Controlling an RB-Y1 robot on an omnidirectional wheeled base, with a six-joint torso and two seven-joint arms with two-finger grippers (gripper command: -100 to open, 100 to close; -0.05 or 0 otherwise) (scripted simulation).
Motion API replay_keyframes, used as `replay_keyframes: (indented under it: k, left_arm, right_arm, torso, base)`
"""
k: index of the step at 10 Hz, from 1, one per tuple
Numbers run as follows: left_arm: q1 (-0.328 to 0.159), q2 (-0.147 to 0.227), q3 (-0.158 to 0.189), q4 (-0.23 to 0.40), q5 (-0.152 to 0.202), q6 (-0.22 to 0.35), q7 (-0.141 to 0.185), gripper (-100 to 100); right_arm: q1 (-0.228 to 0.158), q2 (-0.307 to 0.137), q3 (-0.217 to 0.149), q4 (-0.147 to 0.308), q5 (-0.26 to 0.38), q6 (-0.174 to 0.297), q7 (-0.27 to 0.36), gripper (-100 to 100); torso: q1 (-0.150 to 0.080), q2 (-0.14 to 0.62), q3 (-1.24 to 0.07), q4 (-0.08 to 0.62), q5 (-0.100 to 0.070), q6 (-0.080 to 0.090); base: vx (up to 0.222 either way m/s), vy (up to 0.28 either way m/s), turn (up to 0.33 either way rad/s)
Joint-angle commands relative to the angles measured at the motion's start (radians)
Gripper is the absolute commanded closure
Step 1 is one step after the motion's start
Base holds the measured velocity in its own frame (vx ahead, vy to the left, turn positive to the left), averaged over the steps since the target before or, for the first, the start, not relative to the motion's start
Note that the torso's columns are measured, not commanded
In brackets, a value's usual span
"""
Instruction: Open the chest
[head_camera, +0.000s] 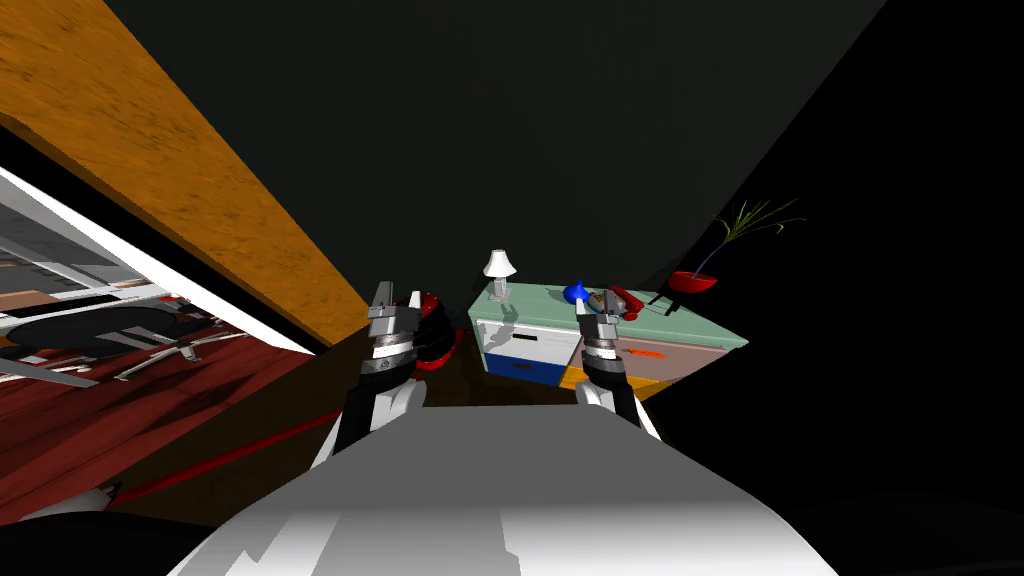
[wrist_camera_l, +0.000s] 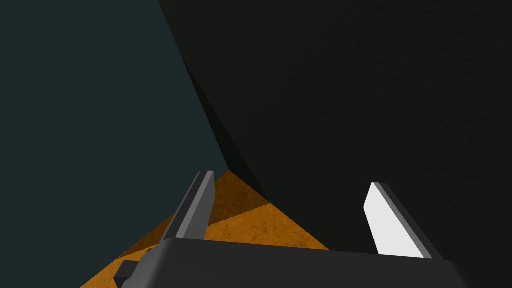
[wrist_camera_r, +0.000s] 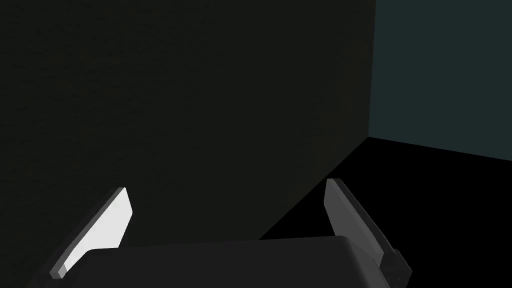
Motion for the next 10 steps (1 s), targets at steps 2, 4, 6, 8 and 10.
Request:
replay_keyframes:
  k: [2,4,6,8,10]
  left_arm:
    - [0.000,0.000,0.000,0.000,0.000,0.000,0.000,0]
    - [0.000,0.000,0.000,0.000,0.000,0.000,0.000,0]
    - [0.000,0.000,0.000,0.000,0.000,0.000,0.000,0]
    - [0.000,0.000,0.000,0.000,0.000,0.000,0.000,0]
    - [0.000,0.000,0.000,0.000,0.000,0.000,0.000,0]
  right_arm:
    - [0.000,0.000,0.000,0.000,0.000,0.000,0.000,0]
    - [0.000,0.000,0.000,0.000,0.000,0.000,0.000,0]
    - [0.000,0.000,0.000,0.000,0.000,0.000,0.000,0]
    - [0.000,0.000,0.000,0.000,0.000,0.000,0.000,0]
    - [0.003,-0.042,0.006,0.013,-0.015,-0.004,-0.042,-100]
  torso:
    - [0.000,0.104,-0.209,0.105,0.000,0.000]
    - [0.000,0.248,-0.497,0.248,0.000,0.000]
    - [0.000,0.396,-0.792,0.396,0.000,0.000]
    - [0.000,0.544,-1.087,0.544,0.000,0.000]
    - [0.000,0.691,-1.382,0.691,0.000,0.000]
  base:
    - [0.000,0.000,0.000]
    - [0.000,0.000,0.000]
    - [0.000,0.000,0.000]
    - [0.000,0.000,0.000]
    - [0.009,0.010,-0.010]
